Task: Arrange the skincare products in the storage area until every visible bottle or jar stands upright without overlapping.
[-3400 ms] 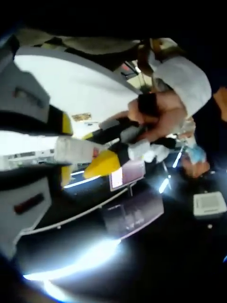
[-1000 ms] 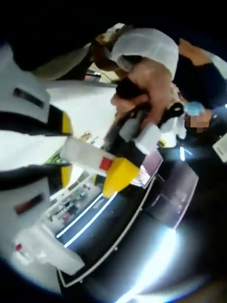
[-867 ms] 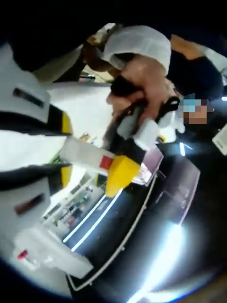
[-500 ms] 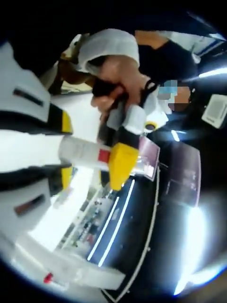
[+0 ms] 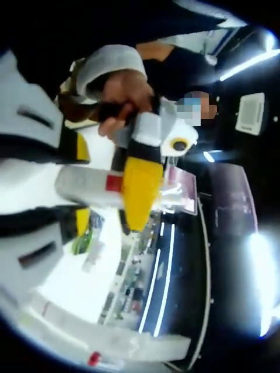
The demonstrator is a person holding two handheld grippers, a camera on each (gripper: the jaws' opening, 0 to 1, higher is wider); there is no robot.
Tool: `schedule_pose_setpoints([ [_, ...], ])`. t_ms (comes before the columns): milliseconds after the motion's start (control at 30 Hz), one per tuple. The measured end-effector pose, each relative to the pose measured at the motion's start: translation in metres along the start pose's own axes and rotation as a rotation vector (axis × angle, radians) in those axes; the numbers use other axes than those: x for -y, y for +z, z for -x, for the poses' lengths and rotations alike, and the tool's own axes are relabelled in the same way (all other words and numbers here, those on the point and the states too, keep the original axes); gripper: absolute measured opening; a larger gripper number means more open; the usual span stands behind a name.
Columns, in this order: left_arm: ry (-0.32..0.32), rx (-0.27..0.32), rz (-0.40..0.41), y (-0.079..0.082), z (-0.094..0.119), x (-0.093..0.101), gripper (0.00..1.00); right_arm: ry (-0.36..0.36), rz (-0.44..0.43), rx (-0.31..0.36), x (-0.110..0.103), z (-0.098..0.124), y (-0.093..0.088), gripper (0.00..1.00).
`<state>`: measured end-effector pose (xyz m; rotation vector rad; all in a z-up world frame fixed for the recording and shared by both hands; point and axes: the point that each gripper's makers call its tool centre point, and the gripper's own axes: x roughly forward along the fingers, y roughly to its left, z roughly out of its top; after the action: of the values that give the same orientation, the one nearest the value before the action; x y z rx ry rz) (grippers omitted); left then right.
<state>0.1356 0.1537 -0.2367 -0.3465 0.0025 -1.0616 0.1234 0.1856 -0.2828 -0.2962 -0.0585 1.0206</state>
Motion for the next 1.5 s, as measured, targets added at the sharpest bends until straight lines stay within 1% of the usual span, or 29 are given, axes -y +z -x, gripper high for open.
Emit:
schedule_pose_setpoints([
  [167,-0.006,-0.014,-0.018,-0.005,-0.004,0.004,0.23,0.021,-0.055,0.009,0.003,0.006,0.0,0.25],
  [433,0.005,-0.058,-0.062,-0.016,-0.009,0.007,0.23,0.035,-0.073,0.005,0.004,0.013,-0.003,0.24],
  [533,-0.001,-0.061,-0.052,-0.017,-0.01,0.009,0.23,0.042,-0.088,0.013,0.004,0.015,-0.004,0.24],
  [600,-0.003,-0.069,-0.037,-0.019,-0.011,0.01,0.23,0.04,-0.123,0.002,0.004,0.016,-0.006,0.23],
  [667,-0.002,-0.072,-0.029,-0.021,-0.011,0.009,0.23,0.036,-0.134,0.001,0.005,0.017,-0.007,0.23],
  [767,-0.003,-0.056,-0.003,-0.02,-0.01,0.007,0.23,0.033,-0.159,0.011,0.005,0.016,-0.007,0.23],
  [900,0.001,-0.05,-0.003,-0.019,-0.01,0.005,0.23,0.018,-0.151,0.001,0.007,0.016,-0.009,0.23],
  [967,0.004,-0.03,0.001,-0.015,-0.008,0.003,0.24,0.003,-0.157,-0.006,0.011,0.017,-0.011,0.23],
  [1067,-0.004,-0.006,0.037,-0.009,-0.006,0.001,0.26,-0.012,-0.172,-0.014,0.016,0.018,-0.015,0.23],
  [1167,0.004,0.009,0.036,-0.005,-0.003,0.0,0.25,-0.019,-0.156,-0.032,0.016,0.018,-0.018,0.23],
  [1233,0.006,0.031,0.029,-0.001,-0.002,0.0,0.25,-0.028,-0.145,-0.038,0.017,0.018,-0.02,0.23],
  [1300,0.011,0.059,0.039,0.005,-0.001,-0.002,0.25,-0.028,-0.144,-0.042,0.017,0.018,-0.021,0.23],
  [1400,0.012,0.064,0.045,0.006,0.0,-0.004,0.24,-0.026,-0.148,-0.041,0.018,0.017,-0.021,0.23],
  [1500,0.022,0.072,0.033,0.008,0.001,-0.005,0.23,-0.019,-0.138,-0.055,0.016,0.015,-0.024,0.23],
])
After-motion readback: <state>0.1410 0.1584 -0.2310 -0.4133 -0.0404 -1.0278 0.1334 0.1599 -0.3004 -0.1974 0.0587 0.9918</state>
